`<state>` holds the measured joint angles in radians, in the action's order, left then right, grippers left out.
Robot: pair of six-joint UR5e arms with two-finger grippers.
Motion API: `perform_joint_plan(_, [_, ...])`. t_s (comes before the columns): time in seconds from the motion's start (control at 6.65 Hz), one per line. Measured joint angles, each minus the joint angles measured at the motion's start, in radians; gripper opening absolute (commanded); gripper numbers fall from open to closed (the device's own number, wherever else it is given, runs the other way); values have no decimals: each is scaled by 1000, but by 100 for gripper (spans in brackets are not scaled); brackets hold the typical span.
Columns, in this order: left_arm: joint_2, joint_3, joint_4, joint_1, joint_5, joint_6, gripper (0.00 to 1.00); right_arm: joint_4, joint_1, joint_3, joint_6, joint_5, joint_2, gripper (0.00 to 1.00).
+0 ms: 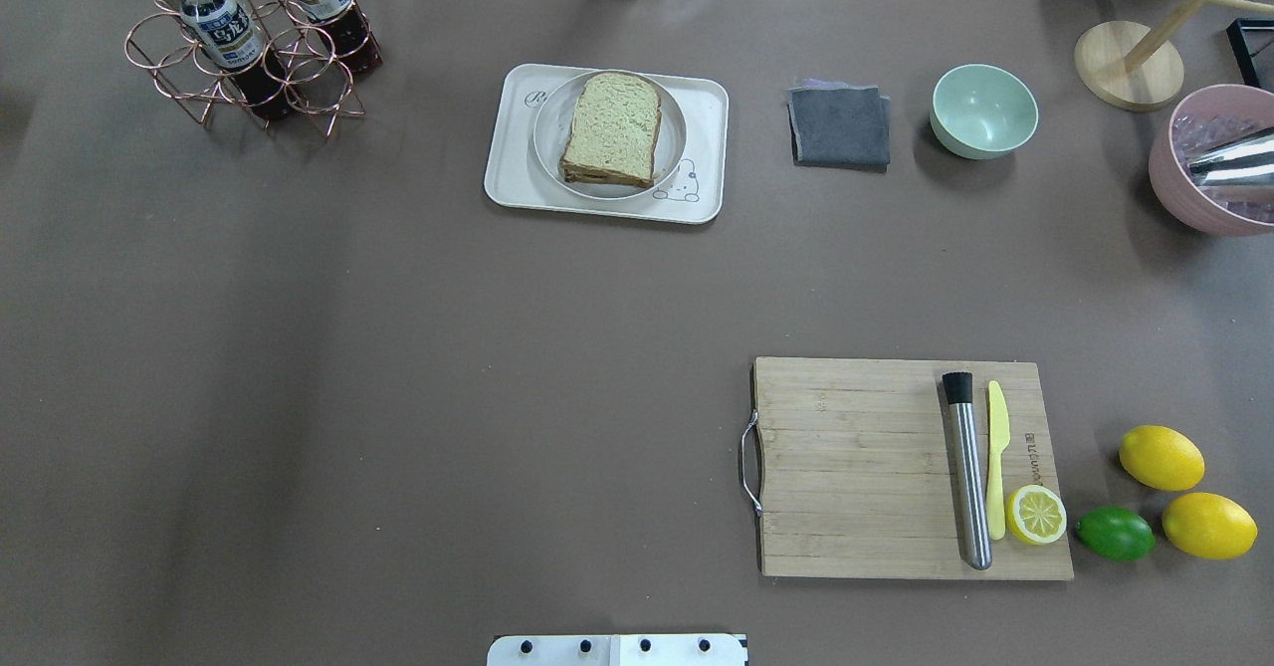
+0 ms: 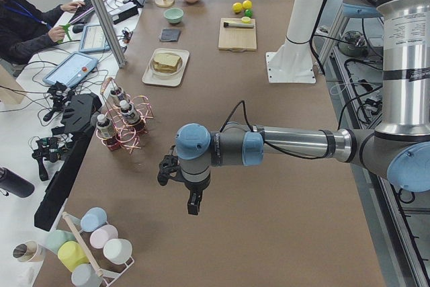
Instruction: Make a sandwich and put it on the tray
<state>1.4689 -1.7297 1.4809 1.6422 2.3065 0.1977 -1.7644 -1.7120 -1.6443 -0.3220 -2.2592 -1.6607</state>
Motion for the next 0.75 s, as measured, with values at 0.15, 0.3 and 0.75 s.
perform_joint_plan(0.15, [-1,1,-1,-1,0,0,98,-1,0,2,0,-7,0,100])
perform_joint_plan(0.3, [-2,2,-1,-1,1,0,98,-1,1,3,0,-15,-1,100])
perform_joint_plan(0.75, [-6,3,-2,-3,1,0,98,-1,2,11,-4,-20,-2,100])
